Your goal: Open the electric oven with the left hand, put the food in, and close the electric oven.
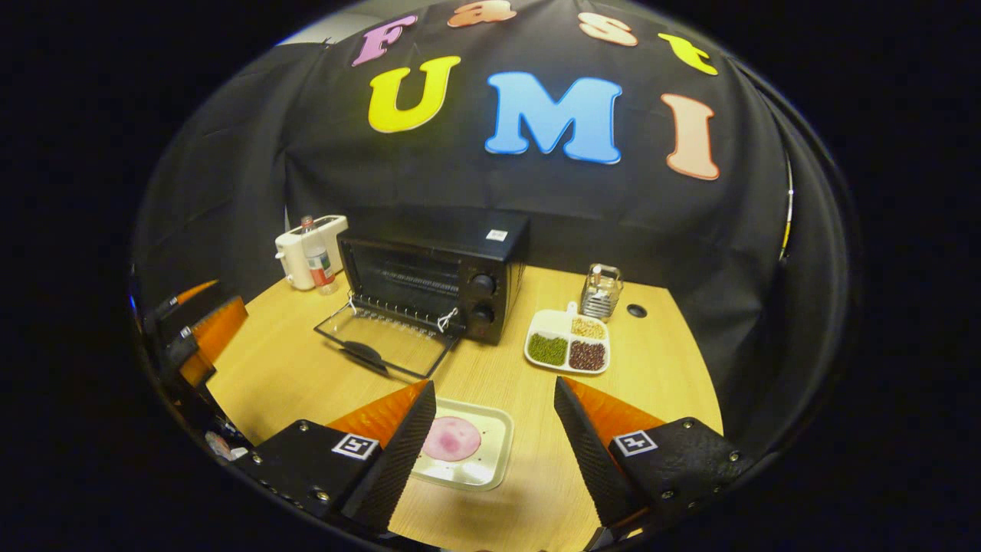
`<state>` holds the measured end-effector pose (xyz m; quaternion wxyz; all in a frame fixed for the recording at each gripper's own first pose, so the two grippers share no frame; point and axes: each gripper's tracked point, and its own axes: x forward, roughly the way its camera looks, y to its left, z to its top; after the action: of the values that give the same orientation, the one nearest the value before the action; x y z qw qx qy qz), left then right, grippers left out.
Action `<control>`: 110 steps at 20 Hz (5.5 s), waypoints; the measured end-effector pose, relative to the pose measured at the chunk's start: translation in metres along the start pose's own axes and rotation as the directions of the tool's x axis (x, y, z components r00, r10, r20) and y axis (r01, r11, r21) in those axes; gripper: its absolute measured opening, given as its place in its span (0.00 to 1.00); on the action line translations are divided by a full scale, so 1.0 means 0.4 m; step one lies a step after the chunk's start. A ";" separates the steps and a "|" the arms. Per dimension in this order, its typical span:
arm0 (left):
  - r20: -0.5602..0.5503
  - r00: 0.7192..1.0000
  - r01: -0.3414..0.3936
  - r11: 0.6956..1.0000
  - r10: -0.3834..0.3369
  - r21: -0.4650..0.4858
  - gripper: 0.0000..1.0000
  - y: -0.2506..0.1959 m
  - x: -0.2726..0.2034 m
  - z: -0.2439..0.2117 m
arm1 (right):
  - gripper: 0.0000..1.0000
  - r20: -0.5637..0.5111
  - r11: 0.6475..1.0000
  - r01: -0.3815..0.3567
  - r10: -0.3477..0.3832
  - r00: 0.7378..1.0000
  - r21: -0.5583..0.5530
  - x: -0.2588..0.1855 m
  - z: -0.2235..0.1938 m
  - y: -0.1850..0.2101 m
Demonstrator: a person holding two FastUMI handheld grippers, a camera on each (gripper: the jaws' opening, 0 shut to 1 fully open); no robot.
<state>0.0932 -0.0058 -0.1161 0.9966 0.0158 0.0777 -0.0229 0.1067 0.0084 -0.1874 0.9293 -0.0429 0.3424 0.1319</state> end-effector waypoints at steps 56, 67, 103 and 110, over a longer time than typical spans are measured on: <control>0.007 0.987 -0.159 0.986 0.159 -0.042 0.97 0.170 -0.102 0.043 | 0.00 -0.353 0.636 -0.135 0.578 0.736 0.759 0.235 -0.369 -0.007; 0.027 0.988 -0.152 0.987 0.153 -0.053 1.00 0.192 -0.054 0.047 | 0.01 -0.177 0.531 -0.136 0.497 0.849 0.837 0.290 -0.110 0.028; -0.080 0.968 -0.241 0.970 0.238 -0.035 0.97 0.499 0.032 -0.084 | 0.01 -0.025 0.025 0.025 0.003 1.000 0.999 0.732 0.146 0.262; -0.071 0.975 -0.216 0.976 0.212 -0.040 1.00 0.460 0.033 -0.072 | 0.69 0.058 0.036 -0.060 0.048 0.997 0.998 0.687 0.174 0.284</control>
<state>0.1105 0.1784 -0.1415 0.9902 0.0013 0.1091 0.0869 0.3199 0.1887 -0.3110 0.6949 0.6269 0.3354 -0.1074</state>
